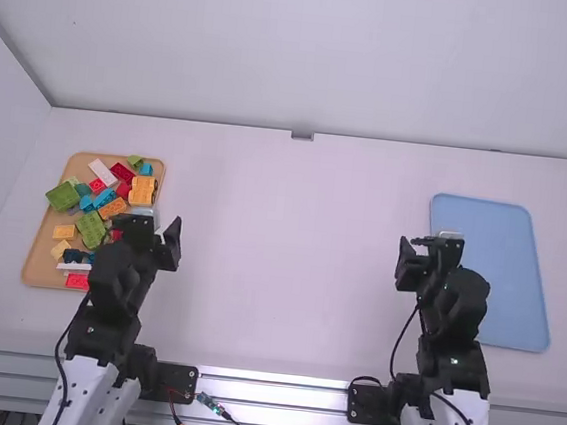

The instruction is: Assemble lego blocks to make yellow taxi

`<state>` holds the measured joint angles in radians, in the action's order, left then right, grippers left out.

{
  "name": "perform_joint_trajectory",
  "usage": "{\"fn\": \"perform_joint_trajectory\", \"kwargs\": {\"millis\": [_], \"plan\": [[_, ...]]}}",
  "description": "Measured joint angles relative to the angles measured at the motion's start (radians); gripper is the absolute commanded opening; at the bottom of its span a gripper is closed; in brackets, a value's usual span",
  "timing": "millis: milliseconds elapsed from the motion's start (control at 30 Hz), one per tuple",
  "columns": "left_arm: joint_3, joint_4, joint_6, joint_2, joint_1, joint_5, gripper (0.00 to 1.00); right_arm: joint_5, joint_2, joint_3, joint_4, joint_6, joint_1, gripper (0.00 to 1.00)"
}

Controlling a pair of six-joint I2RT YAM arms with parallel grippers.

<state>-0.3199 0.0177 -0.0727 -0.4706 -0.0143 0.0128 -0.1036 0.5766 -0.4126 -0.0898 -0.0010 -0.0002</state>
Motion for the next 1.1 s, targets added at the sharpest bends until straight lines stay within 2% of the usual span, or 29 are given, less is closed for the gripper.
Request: {"fn": "perform_joint_trajectory", "kwargs": {"millis": [267, 500, 600, 633, 867, 900, 1000, 1100], "plan": [[-0.147, -0.023, -0.022, -0.213, -0.010, 0.081, 0.72, 0.002, 0.183, -0.134, -0.017, 0.013, -0.001, 0.72], [-0.381, 0.138, -0.017, -0.464, -0.008, 0.138, 0.82, -0.013, 0.323, -0.230, -0.015, 0.021, -0.001, 0.83], [-0.575, 0.264, -0.005, -0.632, 0.024, 0.155, 0.87, -0.022, 0.404, -0.281, -0.014, 0.021, 0.007, 0.87], [-0.588, 0.271, -0.003, -0.644, 0.027, 0.157, 0.88, -0.023, 0.414, -0.286, -0.014, 0.022, 0.008, 0.88], [-0.903, 0.473, 0.080, -0.970, 0.151, 0.162, 0.96, -0.037, 0.536, -0.356, -0.002, 0.023, 0.008, 0.96], [-0.908, 0.476, 0.082, -0.977, 0.153, 0.161, 0.96, -0.038, 0.540, -0.359, 0.000, 0.024, 0.008, 0.96], [-1.056, 0.580, 0.131, -1.151, 0.214, 0.129, 0.98, -0.045, 0.574, -0.383, 0.003, 0.024, 0.008, 0.98], [-1.143, 0.623, 0.154, -1.265, 0.254, 0.119, 0.99, -0.048, 0.587, -0.395, 0.005, 0.027, 0.008, 0.99]]}}
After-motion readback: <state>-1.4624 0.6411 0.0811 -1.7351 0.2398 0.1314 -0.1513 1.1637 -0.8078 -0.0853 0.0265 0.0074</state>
